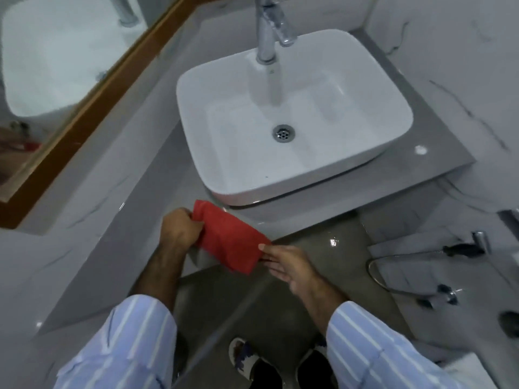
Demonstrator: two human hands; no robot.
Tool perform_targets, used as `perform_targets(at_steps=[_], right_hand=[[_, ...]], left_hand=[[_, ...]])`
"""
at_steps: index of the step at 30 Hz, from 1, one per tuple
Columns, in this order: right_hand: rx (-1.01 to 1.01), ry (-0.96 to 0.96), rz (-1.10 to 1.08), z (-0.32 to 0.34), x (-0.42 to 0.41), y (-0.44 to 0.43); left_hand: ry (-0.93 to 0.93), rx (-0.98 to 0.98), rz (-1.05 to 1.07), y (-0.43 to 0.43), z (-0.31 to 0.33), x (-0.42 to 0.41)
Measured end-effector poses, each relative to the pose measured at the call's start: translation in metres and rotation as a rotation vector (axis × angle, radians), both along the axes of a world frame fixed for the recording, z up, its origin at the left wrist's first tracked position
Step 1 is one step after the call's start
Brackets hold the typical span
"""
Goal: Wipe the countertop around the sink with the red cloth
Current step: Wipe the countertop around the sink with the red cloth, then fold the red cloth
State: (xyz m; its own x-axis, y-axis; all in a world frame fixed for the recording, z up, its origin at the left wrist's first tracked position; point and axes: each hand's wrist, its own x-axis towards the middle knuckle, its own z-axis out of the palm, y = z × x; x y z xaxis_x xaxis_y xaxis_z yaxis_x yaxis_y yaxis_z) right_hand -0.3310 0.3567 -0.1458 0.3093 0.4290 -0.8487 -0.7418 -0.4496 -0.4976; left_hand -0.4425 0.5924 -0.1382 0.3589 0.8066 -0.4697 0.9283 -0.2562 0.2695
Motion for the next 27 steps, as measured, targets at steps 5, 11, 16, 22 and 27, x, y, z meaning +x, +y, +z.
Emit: perform_targets(at_steps=[5,11,16,22,27], right_hand=[[0.008,-0.074,-0.029,0.008,0.018,-0.024],[0.035,-0.179,-0.119,0.029,0.070,-0.084],[-0.005,-0.334,-0.270,0.065,0.112,-0.165],[-0.030,-0.362,-0.581,0.100,0.133,-0.289],[0.048,-0.279,-0.819,0.114,0.144,-0.367]], left_hand=[[-0.179,-0.227,0.308,-0.042,0.014,-0.014],[-0.555,-0.619,0.518,-0.123,0.028,0.028],[-0.632,-0.675,0.376,-0.188,0.053,0.096],[-0.733,-0.531,-0.124,-0.285,0.112,0.221],[-0.757,-0.314,-0.697,-0.386,0.162,0.325]])
